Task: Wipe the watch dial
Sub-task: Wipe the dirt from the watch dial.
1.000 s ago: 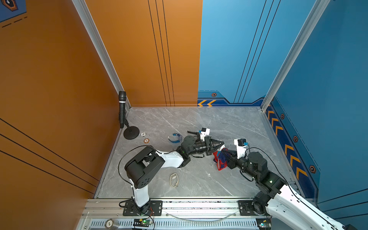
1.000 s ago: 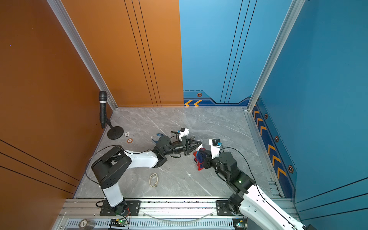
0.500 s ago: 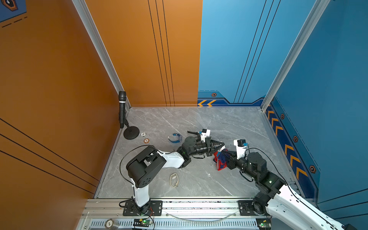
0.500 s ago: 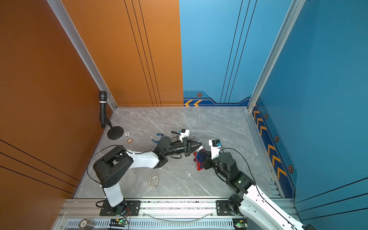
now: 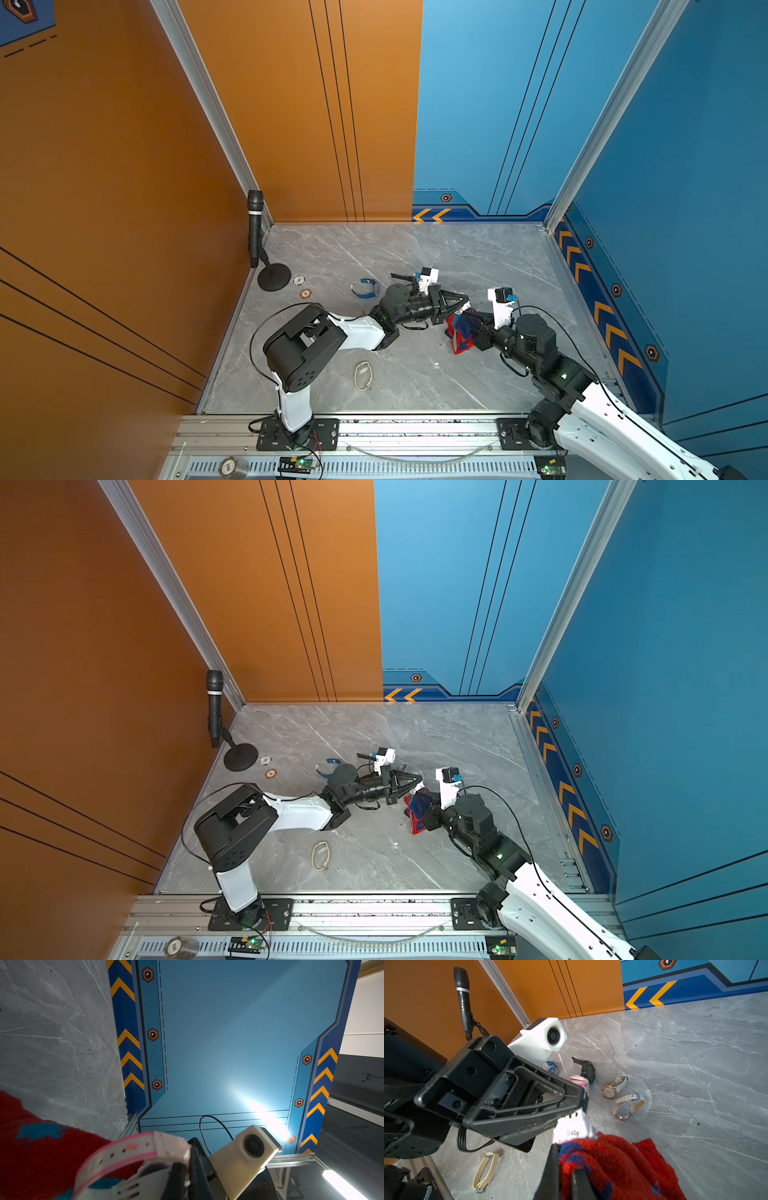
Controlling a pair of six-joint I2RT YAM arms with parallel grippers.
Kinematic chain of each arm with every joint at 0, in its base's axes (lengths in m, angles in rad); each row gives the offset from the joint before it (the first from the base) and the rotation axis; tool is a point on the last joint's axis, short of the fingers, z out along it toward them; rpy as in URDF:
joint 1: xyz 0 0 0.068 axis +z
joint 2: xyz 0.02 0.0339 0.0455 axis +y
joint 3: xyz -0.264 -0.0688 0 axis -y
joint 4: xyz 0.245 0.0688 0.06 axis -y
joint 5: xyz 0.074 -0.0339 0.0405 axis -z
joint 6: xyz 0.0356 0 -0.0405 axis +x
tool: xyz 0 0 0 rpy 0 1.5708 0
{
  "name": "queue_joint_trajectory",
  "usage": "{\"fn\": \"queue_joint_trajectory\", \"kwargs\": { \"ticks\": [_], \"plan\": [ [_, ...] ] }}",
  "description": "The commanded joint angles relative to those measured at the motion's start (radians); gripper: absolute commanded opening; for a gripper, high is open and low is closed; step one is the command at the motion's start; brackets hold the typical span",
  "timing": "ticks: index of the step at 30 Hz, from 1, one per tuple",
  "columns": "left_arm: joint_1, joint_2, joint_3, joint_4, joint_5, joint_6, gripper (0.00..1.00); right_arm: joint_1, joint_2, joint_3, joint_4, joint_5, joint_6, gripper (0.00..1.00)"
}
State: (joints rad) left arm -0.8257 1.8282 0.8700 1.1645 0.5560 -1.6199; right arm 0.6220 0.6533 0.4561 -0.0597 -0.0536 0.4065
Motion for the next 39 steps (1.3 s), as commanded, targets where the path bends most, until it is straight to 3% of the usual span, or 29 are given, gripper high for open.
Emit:
{"fn": "queue_joint_trajectory", "kwargs": {
  "ticks": [1,7,23,31,39],
  "plan": [
    [-0.027,-0.001,0.004,0.037,0.046,-0.002,0.0,-0.009,0.013,0.006,0.072,-0.016,-0.017,0.0],
    [-0.022,-0.015,0.013,0.037,0.051,-0.013,0.0,-0.029,0.011,-0.044,0.09,-0.028,0.015,0.0],
    [-0.035,0.01,0.009,0.072,0.041,-0.029,0.0,-0.049,0.011,0.028,0.074,-0.022,-0.007,0.0],
    [-0.029,-0.011,0.003,0.073,0.047,-0.034,0.0,-0.152,-0.049,-0.072,0.072,-0.015,0.075,0.0],
    [-0.029,-0.017,-0.014,0.092,0.045,-0.044,0.0,-0.252,-0.167,-0.047,-0.019,-0.044,0.1,0.0]
  ]
}}
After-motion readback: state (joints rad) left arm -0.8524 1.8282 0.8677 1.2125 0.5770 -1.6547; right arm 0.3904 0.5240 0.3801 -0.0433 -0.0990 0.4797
